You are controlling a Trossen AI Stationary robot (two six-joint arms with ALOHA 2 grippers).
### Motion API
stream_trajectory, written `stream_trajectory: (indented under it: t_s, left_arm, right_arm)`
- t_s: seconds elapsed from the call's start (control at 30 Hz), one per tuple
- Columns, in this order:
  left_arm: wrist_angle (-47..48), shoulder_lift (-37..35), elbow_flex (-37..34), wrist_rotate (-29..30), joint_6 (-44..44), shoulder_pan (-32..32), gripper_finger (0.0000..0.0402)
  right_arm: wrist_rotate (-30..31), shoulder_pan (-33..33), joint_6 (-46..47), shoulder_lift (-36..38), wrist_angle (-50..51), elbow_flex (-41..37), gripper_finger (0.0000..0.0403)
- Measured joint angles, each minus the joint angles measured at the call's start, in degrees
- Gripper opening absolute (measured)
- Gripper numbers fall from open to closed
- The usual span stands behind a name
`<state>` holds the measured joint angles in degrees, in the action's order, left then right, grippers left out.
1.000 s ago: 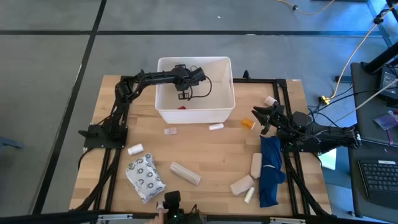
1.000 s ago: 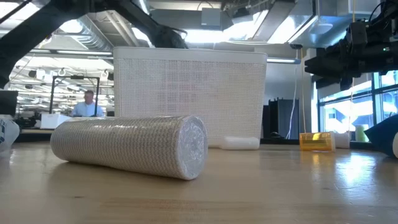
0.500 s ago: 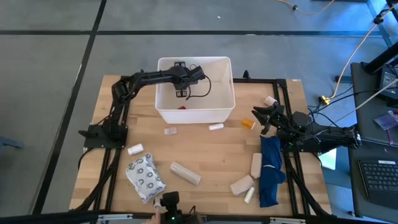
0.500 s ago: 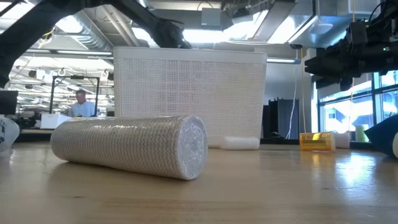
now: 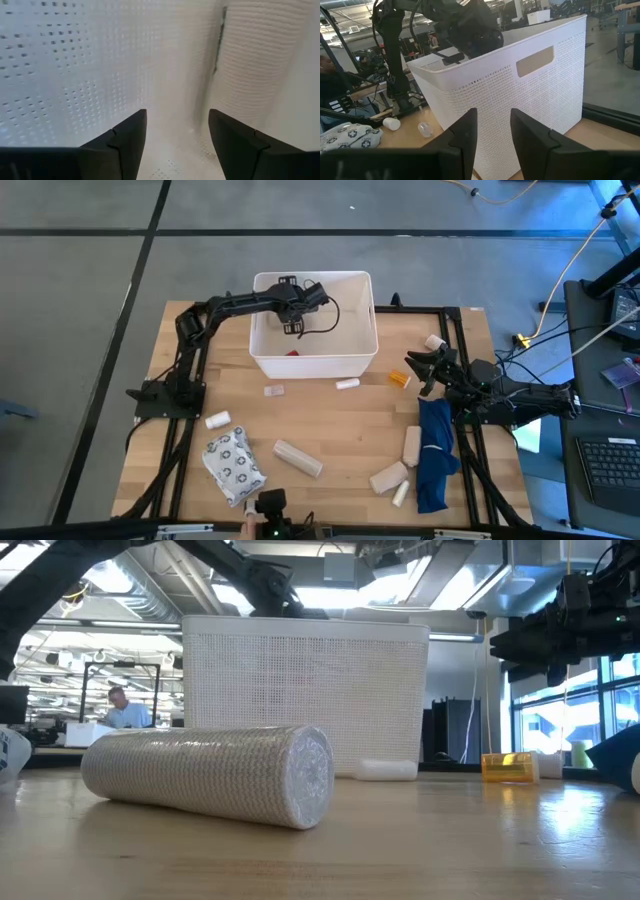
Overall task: Pick & place medical supplies in basket/bin
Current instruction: Put the white bandage into the white bin
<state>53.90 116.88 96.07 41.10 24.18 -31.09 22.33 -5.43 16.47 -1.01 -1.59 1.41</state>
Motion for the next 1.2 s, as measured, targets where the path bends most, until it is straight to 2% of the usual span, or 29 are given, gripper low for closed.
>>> stream_trajectory:
  t_s: [0.2,0.47,0.53,0.6,0.8,0.87,0.93,1.07,1.2]
  left_arm:
    - [-0.3,-4.4,0.0,7.7,3.3,0.9,0.0194]
    - [-1.7,-19.6,0.0,7.1,-1.1,4.0,0.0172]
    - [-1.5,-24.4,0.0,4.7,-3.1,5.5,0.0168]
    - [-1.3,-29.2,0.0,-0.5,-5.3,7.2,0.0165]
    - [-0.8,-41.5,0.0,-27.7,-14.1,12.5,0.0164]
    - [0.1,-44.2,0.0,-34.2,-17.0,14.8,0.0163]
    - [1.9,-46.0,0.0,-36.3,-20.1,17.4,0.016]
    - [6.1,-47.8,0.0,-33.9,-27.2,22.2,0.0153]
    - [8.1,-48.5,0.0,-30.1,-33.4,25.3,0.0145]
  right_arm:
    - [0.0,0.0,0.0,0.0,0.0,0.0,0.012]
    - [0.0,0.0,0.0,0.0,0.0,0.0,0.012]
    - [0.0,0.0,0.0,0.0,0.0,0.0,0.012]
    - [0.0,0.0,0.0,0.0,0.0,0.0,0.012]
    - [0.0,0.0,0.0,0.0,0.0,0.0,0.012]
    - [-0.2,0.0,0.0,0.0,-0.5,0.0,0.012]
    - [-3.1,0.0,0.0,0.0,-2.1,-0.1,0.012]
    - [-11.4,0.0,-0.2,0.0,-9.6,-0.1,0.012]
    - [-13.1,0.0,1.3,0.0,-19.2,-0.1,0.012]
